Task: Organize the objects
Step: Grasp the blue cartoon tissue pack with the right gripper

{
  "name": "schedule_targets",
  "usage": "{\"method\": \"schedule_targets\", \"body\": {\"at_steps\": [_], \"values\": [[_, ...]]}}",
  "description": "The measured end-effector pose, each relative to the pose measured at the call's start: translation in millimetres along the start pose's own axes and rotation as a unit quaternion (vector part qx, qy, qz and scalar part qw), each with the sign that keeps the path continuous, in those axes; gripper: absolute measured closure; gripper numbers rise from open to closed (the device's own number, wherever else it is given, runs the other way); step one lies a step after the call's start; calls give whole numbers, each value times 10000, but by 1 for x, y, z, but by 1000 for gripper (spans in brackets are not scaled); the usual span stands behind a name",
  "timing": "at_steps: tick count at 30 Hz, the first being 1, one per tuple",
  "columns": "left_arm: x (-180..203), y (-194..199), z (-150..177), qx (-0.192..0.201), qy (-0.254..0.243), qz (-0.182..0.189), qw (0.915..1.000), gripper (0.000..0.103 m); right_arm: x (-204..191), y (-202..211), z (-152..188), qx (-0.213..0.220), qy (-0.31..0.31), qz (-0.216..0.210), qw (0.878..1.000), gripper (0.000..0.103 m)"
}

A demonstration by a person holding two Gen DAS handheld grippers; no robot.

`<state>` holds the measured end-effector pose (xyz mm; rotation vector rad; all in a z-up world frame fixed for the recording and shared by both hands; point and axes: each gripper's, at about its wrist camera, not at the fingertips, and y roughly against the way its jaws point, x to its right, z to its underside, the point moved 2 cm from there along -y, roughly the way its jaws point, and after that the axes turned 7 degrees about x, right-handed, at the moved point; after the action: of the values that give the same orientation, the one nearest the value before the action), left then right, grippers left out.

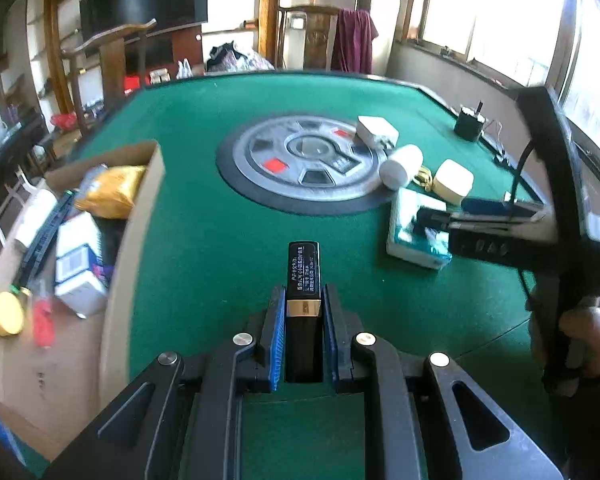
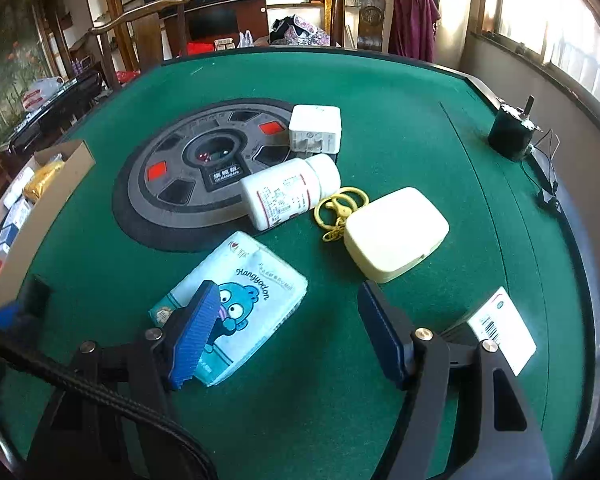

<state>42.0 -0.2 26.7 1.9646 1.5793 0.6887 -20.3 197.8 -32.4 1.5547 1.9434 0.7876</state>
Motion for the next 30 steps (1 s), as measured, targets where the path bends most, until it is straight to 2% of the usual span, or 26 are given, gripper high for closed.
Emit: {"method": "schedule_targets", "body": {"at_steps": [15,19,25,30], "values": [[-55,50,6,482,605,103,9969,89,-26,13,11,-76,-64,386,9992,33],[-77,62,11,604,829,133,9946,89,-24,11,12,-252,-312,463,9981,33],[-102,74,23,738,1055,157,9916,89,-34,8,7,-383,-298,704,9963,33],[-125,82,29,826,1240,100,9888,89,-46,2,2,-515,-373,654,9958,33]]}}
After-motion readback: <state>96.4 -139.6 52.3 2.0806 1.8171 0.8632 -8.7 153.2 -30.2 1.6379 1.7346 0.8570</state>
